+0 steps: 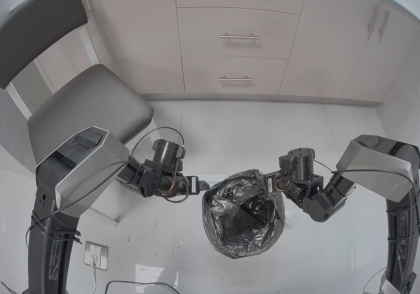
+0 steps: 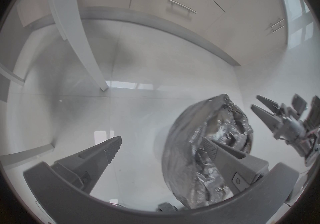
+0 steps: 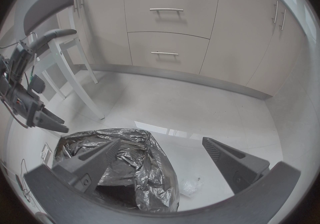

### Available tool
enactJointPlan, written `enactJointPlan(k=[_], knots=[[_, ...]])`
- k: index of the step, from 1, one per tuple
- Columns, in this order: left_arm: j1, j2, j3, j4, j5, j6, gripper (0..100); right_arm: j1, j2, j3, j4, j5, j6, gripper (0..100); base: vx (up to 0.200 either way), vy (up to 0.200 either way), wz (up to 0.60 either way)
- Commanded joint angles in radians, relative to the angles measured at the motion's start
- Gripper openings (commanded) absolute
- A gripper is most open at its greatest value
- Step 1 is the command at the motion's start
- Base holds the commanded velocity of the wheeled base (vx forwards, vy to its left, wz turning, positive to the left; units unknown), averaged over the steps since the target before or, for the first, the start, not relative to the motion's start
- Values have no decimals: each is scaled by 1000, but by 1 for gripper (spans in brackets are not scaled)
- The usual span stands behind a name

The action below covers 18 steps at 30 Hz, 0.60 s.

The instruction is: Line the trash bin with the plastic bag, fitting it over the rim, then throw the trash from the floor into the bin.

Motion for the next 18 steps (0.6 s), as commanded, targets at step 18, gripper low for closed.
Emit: enactJointPlan(k=[18], knots=[[-1, 73, -27, -48, 125, 54, 100, 19, -37, 110, -135, 2, 88, 100, 0, 0, 0]])
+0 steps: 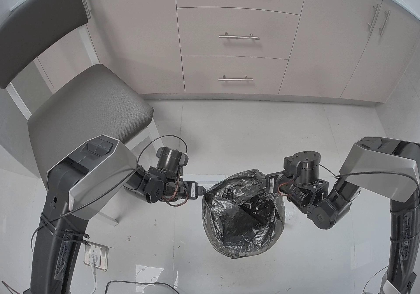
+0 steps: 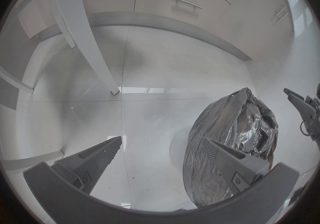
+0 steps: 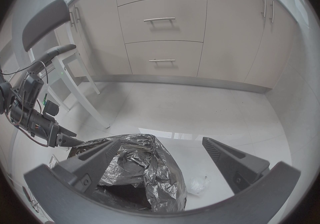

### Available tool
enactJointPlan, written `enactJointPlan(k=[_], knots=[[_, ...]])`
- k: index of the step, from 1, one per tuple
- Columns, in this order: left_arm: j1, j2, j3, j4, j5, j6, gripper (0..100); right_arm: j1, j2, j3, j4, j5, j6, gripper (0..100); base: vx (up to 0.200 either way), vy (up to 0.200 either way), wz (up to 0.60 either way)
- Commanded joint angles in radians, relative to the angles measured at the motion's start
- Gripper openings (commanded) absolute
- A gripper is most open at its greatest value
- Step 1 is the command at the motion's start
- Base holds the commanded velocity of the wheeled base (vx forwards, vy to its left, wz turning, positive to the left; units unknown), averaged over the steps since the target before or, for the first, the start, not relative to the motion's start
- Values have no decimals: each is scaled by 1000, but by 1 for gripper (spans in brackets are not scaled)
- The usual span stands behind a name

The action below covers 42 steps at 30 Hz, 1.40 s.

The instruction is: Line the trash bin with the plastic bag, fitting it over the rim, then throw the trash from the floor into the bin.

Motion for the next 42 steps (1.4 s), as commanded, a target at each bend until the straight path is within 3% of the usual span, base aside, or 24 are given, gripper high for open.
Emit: enactJointPlan(k=[1, 5, 9, 14, 19, 30, 35, 39, 42], knots=[[4, -11, 7, -4, -1, -23, 100, 0, 4, 1, 0, 0, 1, 100, 0, 0, 0], [4, -109, 56, -6, -6, -106, 100, 0, 6, 1, 0, 0, 1, 100, 0, 0, 0], [4, -175, 130, -11, -52, -109, 100, -1, 6, 1, 0, 0, 1, 100, 0, 0, 0], [-32, -178, 185, -11, -72, -92, 100, -1, 6, 1, 0, 0, 2, 100, 0, 0, 0], [-39, -144, 183, -11, -73, -8, 100, 0, 9, -1, -2, 0, 2, 100, 0, 0, 0], [-39, -68, 99, 17, -64, 1, 100, 0, 32, -10, -3, 0, 11, 100, 0, 0, 0], [-30, -9, 8, 105, -17, 112, 100, -1, 35, -14, -3, -2, 14, 100, 0, 0, 0], [-3, 47, -91, 238, 81, 234, 100, -5, 38, -14, -3, -2, 16, 100, 0, 0, 0], [5, 58, -139, 322, 86, 248, 100, -5, 38, -16, -3, -2, 16, 100, 0, 0, 0]])
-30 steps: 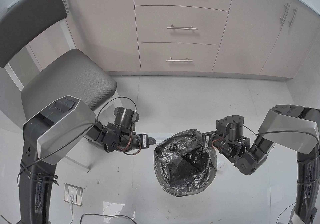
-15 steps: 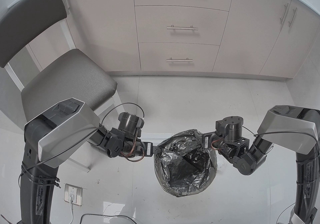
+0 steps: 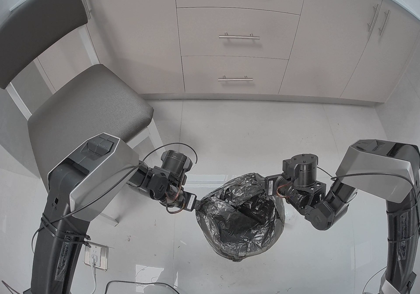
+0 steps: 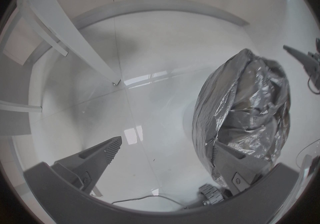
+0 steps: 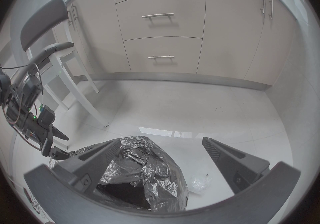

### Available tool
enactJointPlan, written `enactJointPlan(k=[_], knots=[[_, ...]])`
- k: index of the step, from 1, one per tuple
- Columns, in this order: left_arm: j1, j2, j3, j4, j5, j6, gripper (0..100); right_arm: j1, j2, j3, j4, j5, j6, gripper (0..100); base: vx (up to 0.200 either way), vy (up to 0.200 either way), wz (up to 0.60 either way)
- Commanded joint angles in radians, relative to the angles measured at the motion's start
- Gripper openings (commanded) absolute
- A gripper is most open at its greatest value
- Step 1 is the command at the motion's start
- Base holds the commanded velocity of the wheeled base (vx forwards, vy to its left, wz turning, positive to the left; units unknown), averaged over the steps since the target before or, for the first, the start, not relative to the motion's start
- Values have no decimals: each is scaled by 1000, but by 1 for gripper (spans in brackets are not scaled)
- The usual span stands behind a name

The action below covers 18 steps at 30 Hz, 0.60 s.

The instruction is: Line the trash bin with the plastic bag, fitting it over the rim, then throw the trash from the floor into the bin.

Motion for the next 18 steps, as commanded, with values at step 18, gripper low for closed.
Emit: enactJointPlan(k=[18], knots=[[18, -1, -132, 207, -17, -95, 100, 12, 1, 22, 4, 3, -11, 100, 0, 0, 0]])
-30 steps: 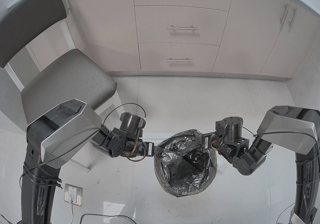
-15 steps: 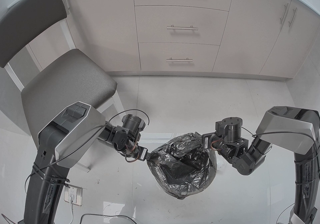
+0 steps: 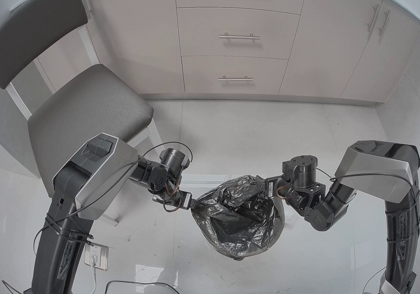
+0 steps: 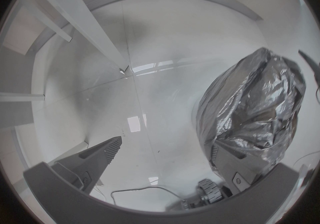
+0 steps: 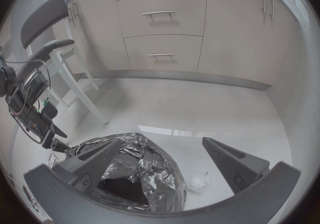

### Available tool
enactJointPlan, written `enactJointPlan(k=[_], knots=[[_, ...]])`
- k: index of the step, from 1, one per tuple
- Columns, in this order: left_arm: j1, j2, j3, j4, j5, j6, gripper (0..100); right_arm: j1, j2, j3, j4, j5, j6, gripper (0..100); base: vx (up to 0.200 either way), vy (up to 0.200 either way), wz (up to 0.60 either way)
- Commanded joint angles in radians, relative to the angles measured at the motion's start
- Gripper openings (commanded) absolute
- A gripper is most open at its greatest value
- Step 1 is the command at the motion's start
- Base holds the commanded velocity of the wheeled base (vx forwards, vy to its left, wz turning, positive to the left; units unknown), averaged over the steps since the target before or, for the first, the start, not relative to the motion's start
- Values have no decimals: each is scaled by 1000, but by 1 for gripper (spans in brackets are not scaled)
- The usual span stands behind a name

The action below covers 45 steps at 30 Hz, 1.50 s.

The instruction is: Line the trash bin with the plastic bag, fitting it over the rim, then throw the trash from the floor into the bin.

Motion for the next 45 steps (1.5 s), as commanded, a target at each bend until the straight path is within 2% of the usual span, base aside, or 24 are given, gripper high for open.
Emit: enactJointPlan(k=[1, 3, 5, 8, 10, 13, 20, 34, 45], knots=[[-16, -75, 37, -8, -55, -70, 100, 19, -6, 19, 3, 5, -10, 100, 0, 0, 0], [-21, -112, 71, -26, -116, -102, 100, 27, 8, 7, 9, 6, -18, 100, 0, 0, 0], [-24, -127, 108, -65, -138, -116, 100, 30, 29, -18, 12, 6, -29, 100, 0, 0, 0], [-24, -127, 137, -118, -136, -116, 100, 38, 46, -33, 15, 6, -33, 100, 0, 0, 0], [-22, -121, 178, -204, -136, -117, 100, 59, 61, -44, 17, 6, -35, 100, 0, 0, 0], [-21, -118, 203, -255, -136, -117, 100, 93, 78, -46, 21, 6, -39, 100, 0, 0, 0], [-22, -119, 212, -259, -139, -117, 100, 131, 135, -84, 45, 5, -67, 100, 0, 0, 0], [-22, -110, 211, -261, -139, -117, 100, 130, 219, -153, 95, 8, -70, 100, 0, 0, 0], [-21, -110, 212, -261, -141, -117, 100, 135, 224, -251, 212, 20, -50, 100, 0, 0, 0]])
